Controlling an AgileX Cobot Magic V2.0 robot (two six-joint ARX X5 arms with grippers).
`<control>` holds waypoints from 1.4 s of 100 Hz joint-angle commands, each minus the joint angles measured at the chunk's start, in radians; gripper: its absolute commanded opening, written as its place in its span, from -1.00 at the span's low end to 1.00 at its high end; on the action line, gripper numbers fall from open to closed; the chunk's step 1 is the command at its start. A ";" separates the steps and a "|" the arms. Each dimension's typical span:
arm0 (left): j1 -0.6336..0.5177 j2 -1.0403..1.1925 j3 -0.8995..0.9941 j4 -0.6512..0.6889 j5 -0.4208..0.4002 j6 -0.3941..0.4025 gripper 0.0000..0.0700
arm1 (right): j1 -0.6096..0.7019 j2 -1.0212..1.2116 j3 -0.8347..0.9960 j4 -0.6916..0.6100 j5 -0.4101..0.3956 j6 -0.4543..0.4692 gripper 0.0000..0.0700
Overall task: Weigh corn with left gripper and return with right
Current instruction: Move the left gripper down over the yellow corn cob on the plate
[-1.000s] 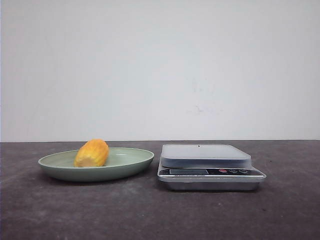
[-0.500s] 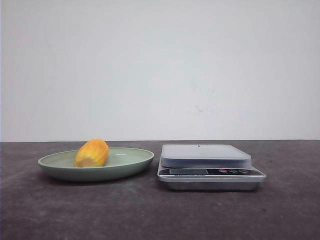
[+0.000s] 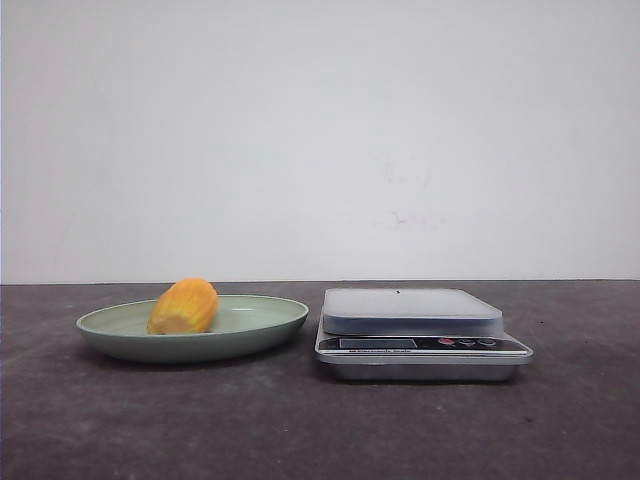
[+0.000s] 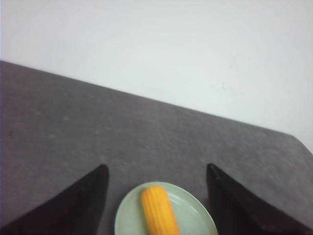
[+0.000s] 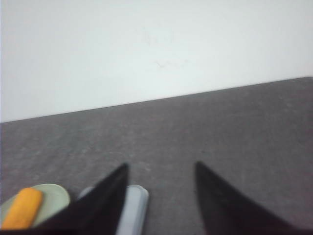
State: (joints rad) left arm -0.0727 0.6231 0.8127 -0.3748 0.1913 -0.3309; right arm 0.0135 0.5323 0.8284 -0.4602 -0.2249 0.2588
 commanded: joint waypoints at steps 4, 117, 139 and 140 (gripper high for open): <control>-0.037 0.050 0.035 -0.005 0.031 0.029 0.14 | 0.016 0.021 0.045 -0.007 -0.016 -0.008 0.04; -0.388 0.911 0.046 0.298 -0.222 0.047 0.32 | 0.058 0.034 0.084 -0.112 -0.054 -0.024 0.60; -0.391 0.974 0.046 0.339 -0.222 0.024 0.32 | 0.058 0.034 0.084 -0.109 -0.060 -0.025 0.60; -0.391 0.975 0.046 0.340 -0.222 0.024 0.32 | 0.058 0.034 0.084 -0.108 -0.060 -0.025 0.60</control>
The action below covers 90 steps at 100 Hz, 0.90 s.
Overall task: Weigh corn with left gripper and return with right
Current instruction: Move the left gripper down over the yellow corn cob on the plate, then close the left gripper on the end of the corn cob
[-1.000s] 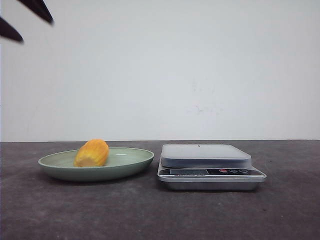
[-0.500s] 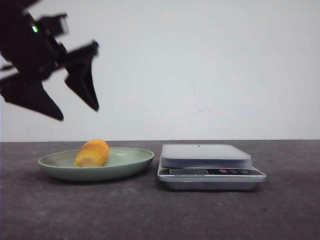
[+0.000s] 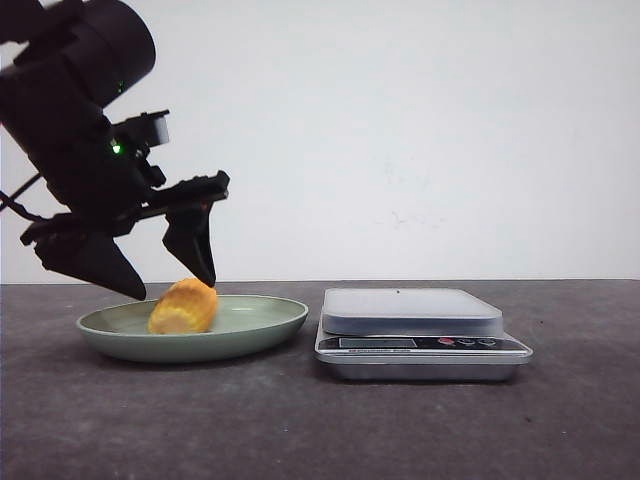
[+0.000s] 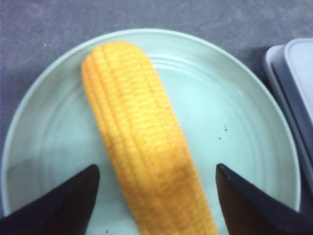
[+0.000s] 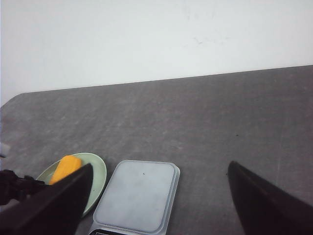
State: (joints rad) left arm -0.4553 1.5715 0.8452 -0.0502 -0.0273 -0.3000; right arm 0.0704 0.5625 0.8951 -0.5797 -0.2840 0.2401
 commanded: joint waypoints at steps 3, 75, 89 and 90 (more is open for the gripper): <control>-0.008 0.032 0.014 0.018 -0.003 -0.007 0.32 | 0.002 0.004 0.018 0.012 0.000 -0.008 0.59; -0.023 0.077 0.014 0.010 0.002 -0.007 -0.99 | 0.002 0.004 0.018 0.017 0.000 -0.011 0.59; -0.024 0.049 0.035 -0.019 0.002 -0.006 -0.99 | 0.002 0.004 0.018 0.017 0.000 -0.011 0.59; -0.024 0.047 0.036 -0.021 0.002 -0.006 -0.99 | 0.002 0.004 0.018 0.017 0.000 -0.011 0.59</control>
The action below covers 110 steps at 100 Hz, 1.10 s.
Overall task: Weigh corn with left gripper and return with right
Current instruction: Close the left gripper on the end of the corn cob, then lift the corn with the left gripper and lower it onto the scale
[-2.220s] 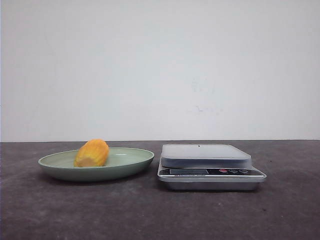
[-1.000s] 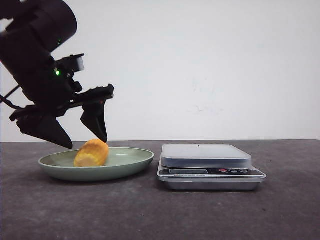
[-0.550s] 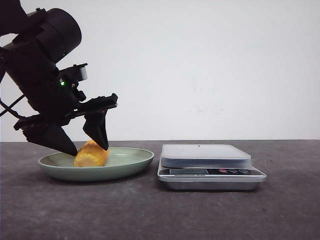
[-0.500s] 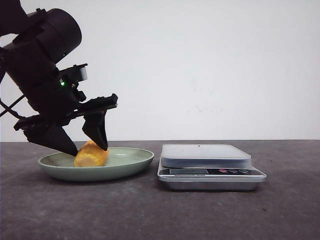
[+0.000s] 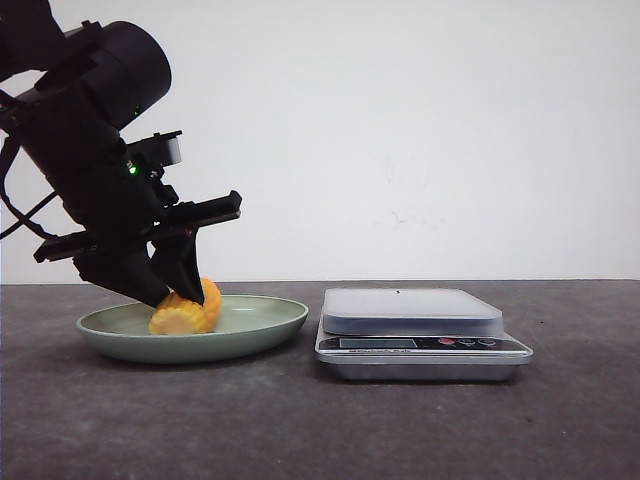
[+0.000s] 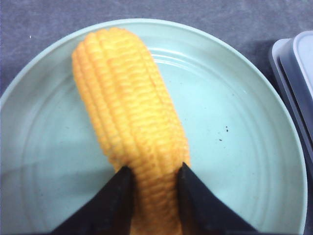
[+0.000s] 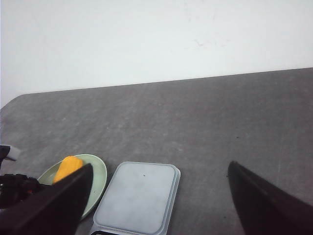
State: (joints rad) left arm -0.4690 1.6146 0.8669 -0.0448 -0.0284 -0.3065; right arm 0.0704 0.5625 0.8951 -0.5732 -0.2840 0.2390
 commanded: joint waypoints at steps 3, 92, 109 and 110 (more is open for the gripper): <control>-0.011 -0.013 0.022 -0.037 0.003 0.002 -0.99 | 0.002 0.003 0.018 0.010 0.000 -0.010 0.59; -0.312 0.129 0.528 -0.196 -0.040 -0.084 -0.99 | 0.002 0.003 0.018 0.010 -0.001 -0.008 0.59; -0.312 0.242 0.536 -0.167 -0.043 -0.143 -0.99 | 0.002 0.003 0.018 0.009 -0.002 -0.009 0.59; -0.312 0.247 0.536 -0.167 -0.043 -0.145 -0.99 | 0.002 0.003 0.018 0.009 -0.002 -0.009 0.59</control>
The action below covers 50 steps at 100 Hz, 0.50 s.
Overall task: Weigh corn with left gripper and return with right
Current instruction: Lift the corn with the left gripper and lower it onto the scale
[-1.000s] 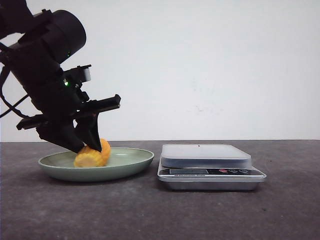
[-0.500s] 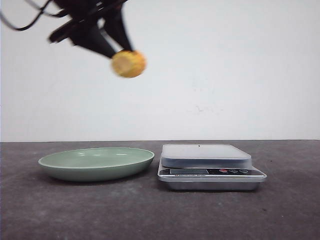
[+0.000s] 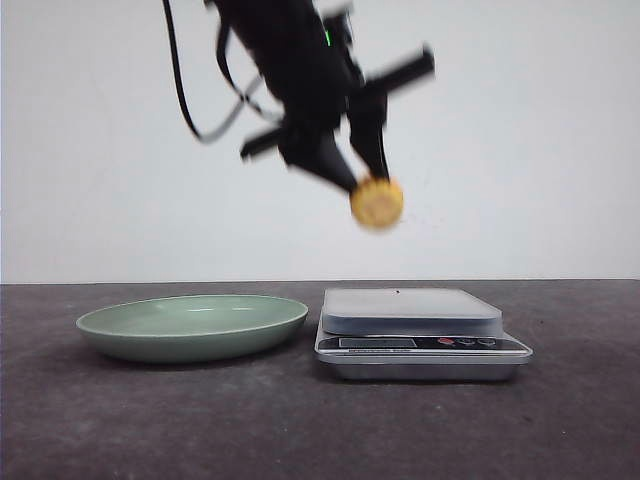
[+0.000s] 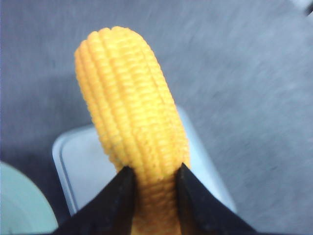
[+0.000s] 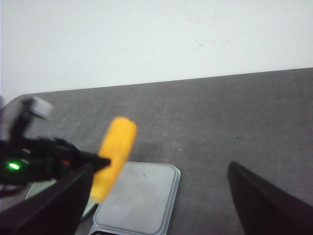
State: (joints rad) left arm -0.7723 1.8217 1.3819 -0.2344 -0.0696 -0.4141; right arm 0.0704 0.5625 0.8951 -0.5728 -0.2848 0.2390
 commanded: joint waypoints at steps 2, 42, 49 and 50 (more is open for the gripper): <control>-0.009 0.050 0.021 0.023 -0.002 -0.042 -0.99 | 0.002 0.003 0.018 0.008 -0.001 -0.009 0.59; -0.024 0.117 0.021 0.023 -0.001 -0.043 -0.01 | 0.002 0.003 0.018 -0.013 -0.001 -0.011 0.60; -0.027 0.117 0.021 0.024 -0.001 -0.043 0.28 | 0.002 0.003 0.018 -0.012 -0.001 -0.011 0.60; -0.028 0.117 0.021 0.024 -0.001 -0.043 0.27 | 0.002 0.003 0.018 -0.012 -0.001 -0.011 0.60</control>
State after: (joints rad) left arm -0.7860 1.9133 1.3819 -0.2222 -0.0723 -0.4595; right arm 0.0704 0.5625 0.8951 -0.5915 -0.2844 0.2390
